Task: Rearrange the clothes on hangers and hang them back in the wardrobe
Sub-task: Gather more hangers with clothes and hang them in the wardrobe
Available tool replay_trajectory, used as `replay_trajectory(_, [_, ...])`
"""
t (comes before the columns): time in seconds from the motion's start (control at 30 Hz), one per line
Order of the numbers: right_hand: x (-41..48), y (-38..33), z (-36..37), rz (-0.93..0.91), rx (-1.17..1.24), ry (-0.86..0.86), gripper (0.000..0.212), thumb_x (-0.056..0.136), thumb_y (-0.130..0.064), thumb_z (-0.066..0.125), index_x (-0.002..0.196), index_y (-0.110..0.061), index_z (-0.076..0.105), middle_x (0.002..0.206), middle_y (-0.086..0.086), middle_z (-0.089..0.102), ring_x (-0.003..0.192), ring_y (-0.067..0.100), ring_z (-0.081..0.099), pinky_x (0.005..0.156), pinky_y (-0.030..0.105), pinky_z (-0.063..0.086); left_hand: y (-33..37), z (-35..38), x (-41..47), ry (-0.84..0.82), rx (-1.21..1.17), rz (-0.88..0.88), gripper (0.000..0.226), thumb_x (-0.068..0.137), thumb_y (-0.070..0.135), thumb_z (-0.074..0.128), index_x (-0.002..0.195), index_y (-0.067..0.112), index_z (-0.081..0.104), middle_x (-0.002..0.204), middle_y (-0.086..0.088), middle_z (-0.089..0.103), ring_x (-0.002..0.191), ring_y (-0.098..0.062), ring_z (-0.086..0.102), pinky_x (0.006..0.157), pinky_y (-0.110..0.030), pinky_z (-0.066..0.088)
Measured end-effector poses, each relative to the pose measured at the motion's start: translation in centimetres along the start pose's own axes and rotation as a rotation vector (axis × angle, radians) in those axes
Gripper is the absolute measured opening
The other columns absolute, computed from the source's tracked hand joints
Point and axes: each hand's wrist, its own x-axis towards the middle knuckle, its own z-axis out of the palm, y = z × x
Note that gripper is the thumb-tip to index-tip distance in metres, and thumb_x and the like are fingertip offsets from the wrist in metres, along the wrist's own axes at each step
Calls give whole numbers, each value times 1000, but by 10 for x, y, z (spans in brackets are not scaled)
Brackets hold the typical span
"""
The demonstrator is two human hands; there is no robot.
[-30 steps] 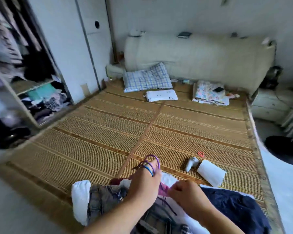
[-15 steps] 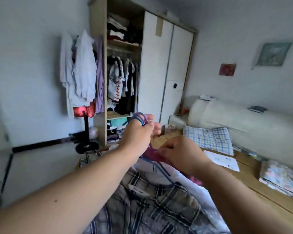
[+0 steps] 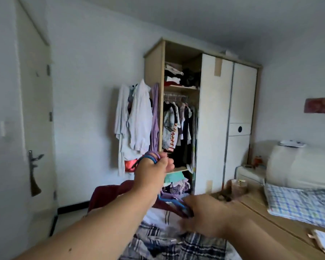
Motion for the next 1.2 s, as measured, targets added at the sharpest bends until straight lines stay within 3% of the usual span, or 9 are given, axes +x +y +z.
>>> replay_trajectory(0.1, [76, -2, 13, 33, 130, 55, 24, 80, -37, 61, 62, -29, 46, 59, -6, 48, 63, 7, 47, 52, 15, 32, 1, -29, 58, -75, 33, 25, 20, 96, 4, 46, 83, 15, 55, 76, -4, 66, 66, -13, 67, 64, -24, 50])
replay_trajectory(0.23, [161, 1, 21, 89, 453, 132, 21, 77, -26, 67, 59, -28, 56, 51, -8, 48, 48, -2, 42, 52, 17, 33, -1, -53, 143, -159, 122, 68, 17, 95, 2, 48, 85, 12, 57, 76, -5, 67, 63, -12, 66, 65, -31, 50])
replay_trajectory(0.4, [263, 28, 33, 54, 764, 135, 24, 75, -37, 73, 65, -18, 62, 57, -9, 49, 57, 5, 43, 59, 22, 33, -25, -67, 246, -191, 166, 75, 18, 96, 5, 47, 85, 14, 58, 75, 2, 69, 65, -9, 66, 70, -31, 51])
replay_trajectory(0.5, [331, 51, 42, 16, 860, 92, 36, 65, -52, 71, 72, -16, 67, 68, 1, 51, 68, 13, 45, 67, 26, 34, -47, -77, 310, -187, 148, 30, 18, 96, 4, 46, 86, 13, 57, 75, 0, 68, 62, -9, 65, 68, -27, 50])
replay_trajectory(0.63, [438, 87, 51, 18, 827, 146, 40, 56, -55, 78, 63, -17, 65, 69, 7, 55, 68, 14, 49, 69, 28, 38, -77, -93, 406, -141, 159, -28, 16, 96, 2, 46, 88, 11, 56, 76, -2, 66, 62, -9, 64, 58, -18, 51])
replay_trajectory(0.83, [584, 121, 58, 119, 750, 132, 46, 53, -51, 77, 80, -14, 74, 72, 8, 69, 66, 9, 56, 68, 29, 44, -123, -123, 547, -66, 147, -80, 11, 97, 11, 48, 91, 13, 58, 81, -1, 68, 71, -11, 66, 69, -27, 47])
replay_trajectory(0.93, [642, 137, 66, 162, 692, 177, 35, 54, -47, 78, 68, -17, 71, 69, 8, 62, 63, 10, 53, 63, 27, 41, -155, -133, 610, -63, 125, -64, 12, 97, 17, 50, 88, 15, 58, 79, 0, 69, 69, -10, 67, 68, -27, 48])
replay_trajectory(1.03, [693, 152, 77, 224, 654, 242, 38, 52, -48, 78, 65, -13, 68, 66, 9, 60, 60, 12, 51, 62, 29, 39, -185, -142, 668, -131, 142, -45, 13, 97, 17, 50, 88, 16, 59, 83, -2, 70, 70, -9, 68, 66, -23, 48])
replay_trajectory(1.2, [775, 172, 91, 341, 571, 355, 31, 63, -38, 81, 74, -11, 71, 60, -1, 56, 56, 8, 48, 56, 24, 35, -232, -162, 762, -278, 126, 13, 21, 98, 6, 44, 95, 20, 59, 92, 0, 71, 88, -15, 68, 83, -30, 49])
